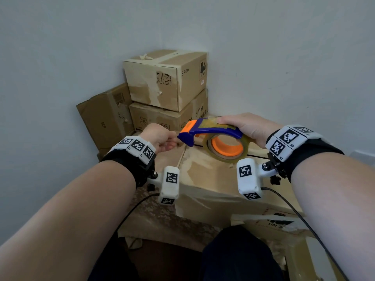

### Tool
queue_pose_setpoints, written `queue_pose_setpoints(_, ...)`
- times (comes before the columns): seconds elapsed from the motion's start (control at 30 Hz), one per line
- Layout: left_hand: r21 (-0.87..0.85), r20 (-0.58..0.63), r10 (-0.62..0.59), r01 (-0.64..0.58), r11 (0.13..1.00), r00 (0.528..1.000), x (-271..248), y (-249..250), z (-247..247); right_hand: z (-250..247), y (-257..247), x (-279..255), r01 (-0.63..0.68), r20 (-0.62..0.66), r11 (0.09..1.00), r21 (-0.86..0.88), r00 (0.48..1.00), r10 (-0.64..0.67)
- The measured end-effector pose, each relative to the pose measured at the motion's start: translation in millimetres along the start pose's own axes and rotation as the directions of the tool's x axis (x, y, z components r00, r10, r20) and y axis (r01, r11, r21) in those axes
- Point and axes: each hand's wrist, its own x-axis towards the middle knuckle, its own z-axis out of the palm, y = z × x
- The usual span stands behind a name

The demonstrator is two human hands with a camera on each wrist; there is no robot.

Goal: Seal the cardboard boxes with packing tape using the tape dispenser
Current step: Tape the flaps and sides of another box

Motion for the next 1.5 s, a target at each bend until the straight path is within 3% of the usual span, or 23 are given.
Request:
queue_pose_setpoints(0.1,0.047,-0.039,0.028,-0.026,0.999,0.999,4.9,-5.5,-10.4,-8.9,1.1,-2.9,-0.021,-0.005,0.999,-0.048,1.000,0.021)
queue_pose_setpoints(0.23,0.066,-0.003,0.052,-0.052,0.996,0.999,6.0,-11.0,-11.0,-11.1,-0.9,-3.9,-0.019,-0.015,0.992,-0.124,1.000,0.017)
queue_pose_setpoints(0.43,0.043,0.061,0.027,-0.030,0.999,0.998,3.2,-13.7,-12.2,-13.2,-7.1,-5.8,-0.033,0.000,0.984,-0.174,0.999,0.034)
queue_pose_setpoints(0.9,0.139,0.056,0.023,-0.030,0.990,0.998,13.4,-20.0,-12.7,-2.4,-15.9,-2.8,-0.045,-0.056,0.939,-0.342,0.998,0.028)
queue_pose_setpoints(1.1,0.121,0.150,0.044,-0.062,0.991,0.988,17.2,-25.0,-17.6,10.6,-38.1,0.3,-0.012,-0.044,0.829,-0.559,0.999,-0.015)
queue_pose_setpoints(1.3,0.184,0.281,0.075,-0.130,0.974,0.957,15.0,-33.5,-27.1,44.7,-46.0,10.2,-0.039,-0.047,0.612,-0.790,0.999,0.003)
queue_pose_setpoints(1.4,0.177,0.345,0.043,-0.109,0.978,0.938,11.4,-35.5,-29.6,59.5,-46.0,13.8,-0.096,-0.124,0.491,-0.866,0.992,-0.024)
queue_pose_setpoints(1.5,0.125,0.398,0.018,-0.073,0.989,0.917,11.2,-37.1,-30.4,66.1,-45.3,16.7,-0.147,-0.198,0.471,-0.870,0.978,-0.060)
